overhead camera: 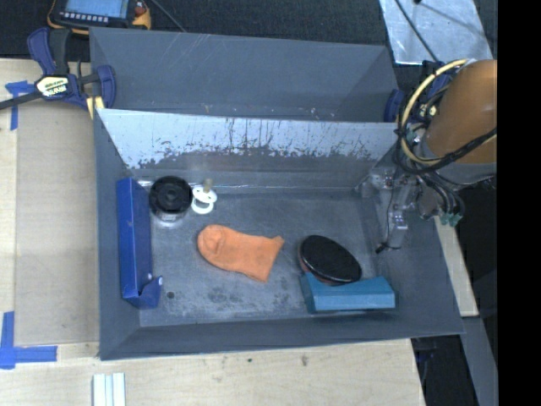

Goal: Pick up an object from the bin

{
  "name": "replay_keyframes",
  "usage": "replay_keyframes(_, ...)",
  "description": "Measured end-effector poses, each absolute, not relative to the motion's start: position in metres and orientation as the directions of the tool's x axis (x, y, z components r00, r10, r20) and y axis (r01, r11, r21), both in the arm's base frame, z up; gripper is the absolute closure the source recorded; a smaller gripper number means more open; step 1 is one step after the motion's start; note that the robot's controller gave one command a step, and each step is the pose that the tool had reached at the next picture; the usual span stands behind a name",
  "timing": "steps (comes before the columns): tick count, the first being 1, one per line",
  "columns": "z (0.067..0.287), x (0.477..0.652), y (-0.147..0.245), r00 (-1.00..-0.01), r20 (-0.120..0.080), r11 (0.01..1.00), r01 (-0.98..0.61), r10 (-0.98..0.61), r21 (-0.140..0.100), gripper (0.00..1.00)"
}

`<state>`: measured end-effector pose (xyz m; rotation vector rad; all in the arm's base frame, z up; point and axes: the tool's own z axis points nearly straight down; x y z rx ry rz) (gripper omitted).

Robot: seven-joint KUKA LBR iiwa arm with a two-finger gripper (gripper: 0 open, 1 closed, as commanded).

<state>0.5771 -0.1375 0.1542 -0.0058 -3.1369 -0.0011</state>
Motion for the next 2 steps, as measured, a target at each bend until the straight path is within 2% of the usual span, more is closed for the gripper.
replay_keyframes(1,0.159,0.579,-0.137,-1.000,-0.004,1.000,0.001,0.001,-0.001,0.00)
replay_keyframes(2,0.105,0.579,-0.100,-0.999,-0.009,1.000,-0.030,-0.030,-0.003,0.00)
